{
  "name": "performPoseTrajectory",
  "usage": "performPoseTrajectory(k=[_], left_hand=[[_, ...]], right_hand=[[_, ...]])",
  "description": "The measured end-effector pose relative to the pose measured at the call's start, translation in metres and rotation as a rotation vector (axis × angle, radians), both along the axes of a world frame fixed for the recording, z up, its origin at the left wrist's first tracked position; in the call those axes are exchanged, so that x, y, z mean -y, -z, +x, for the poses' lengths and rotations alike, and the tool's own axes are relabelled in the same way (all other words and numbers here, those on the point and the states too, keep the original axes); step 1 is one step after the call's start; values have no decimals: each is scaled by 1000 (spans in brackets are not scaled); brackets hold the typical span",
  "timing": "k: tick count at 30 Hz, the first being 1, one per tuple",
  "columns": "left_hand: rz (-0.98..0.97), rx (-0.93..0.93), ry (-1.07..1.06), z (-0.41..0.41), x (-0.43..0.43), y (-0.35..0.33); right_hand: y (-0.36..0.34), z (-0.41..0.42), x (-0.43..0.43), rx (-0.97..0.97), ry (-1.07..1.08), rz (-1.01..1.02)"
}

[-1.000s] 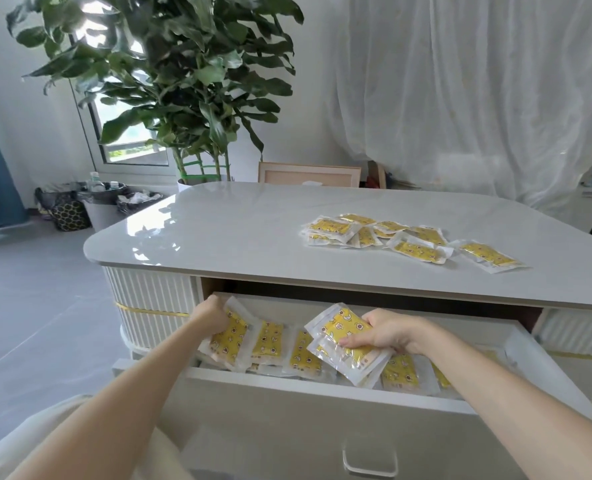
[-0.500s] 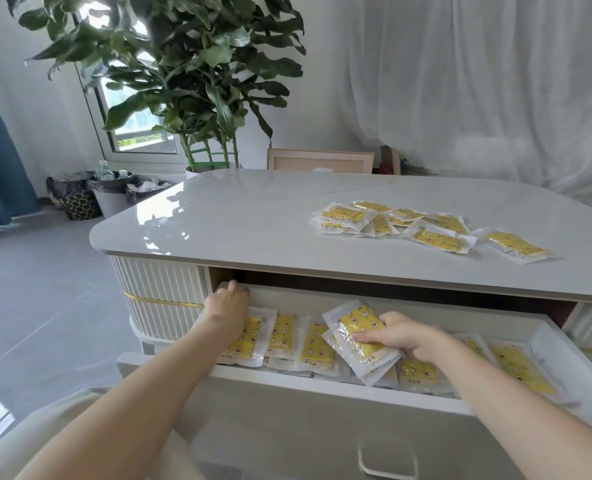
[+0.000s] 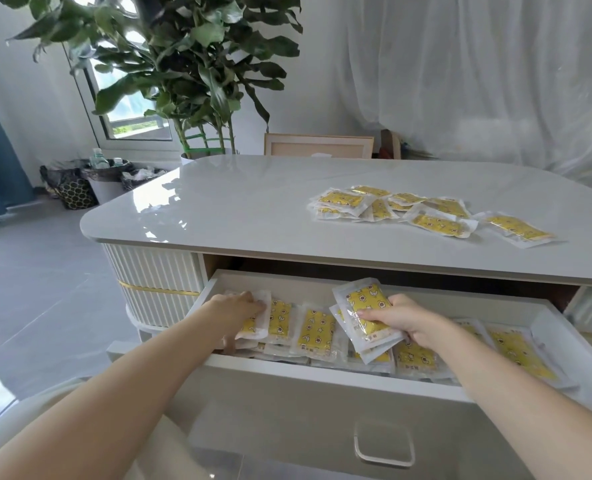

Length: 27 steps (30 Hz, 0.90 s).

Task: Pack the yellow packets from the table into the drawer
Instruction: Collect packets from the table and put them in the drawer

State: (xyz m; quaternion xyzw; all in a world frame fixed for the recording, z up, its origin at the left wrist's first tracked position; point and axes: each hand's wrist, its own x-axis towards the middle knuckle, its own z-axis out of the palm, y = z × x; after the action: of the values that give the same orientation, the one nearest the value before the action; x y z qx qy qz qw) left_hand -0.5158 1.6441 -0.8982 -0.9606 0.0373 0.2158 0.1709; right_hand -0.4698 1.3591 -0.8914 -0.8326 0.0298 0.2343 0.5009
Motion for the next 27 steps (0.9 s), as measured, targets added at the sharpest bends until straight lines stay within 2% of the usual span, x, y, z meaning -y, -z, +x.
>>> performPoseTrajectory(k=[8,12,14,16,18,22,25,27], left_hand=[[89,34,49,4,2,-1],[10,42,46,4,9,-7],[-136,125,52,1,18,-13],[-397,234,58,-1,35,-20],[-680,261,-24,1,57,-22],[-1126,115,-374,9,94,-15],[-1361,39,-641,15,97,-13],[-1491,21,-738,17,95,-12]], right_hand=[[10,9,0,-15,36,11],[13,14,1,-42,84,42],[13,15,1,-52,106,70],[13,14,0,-61,115,107],[11,13,0,-68,119,152],[7,10,3,-96,141,239],[3,7,4,-115,148,290],[3,7,2,-113,136,327]])
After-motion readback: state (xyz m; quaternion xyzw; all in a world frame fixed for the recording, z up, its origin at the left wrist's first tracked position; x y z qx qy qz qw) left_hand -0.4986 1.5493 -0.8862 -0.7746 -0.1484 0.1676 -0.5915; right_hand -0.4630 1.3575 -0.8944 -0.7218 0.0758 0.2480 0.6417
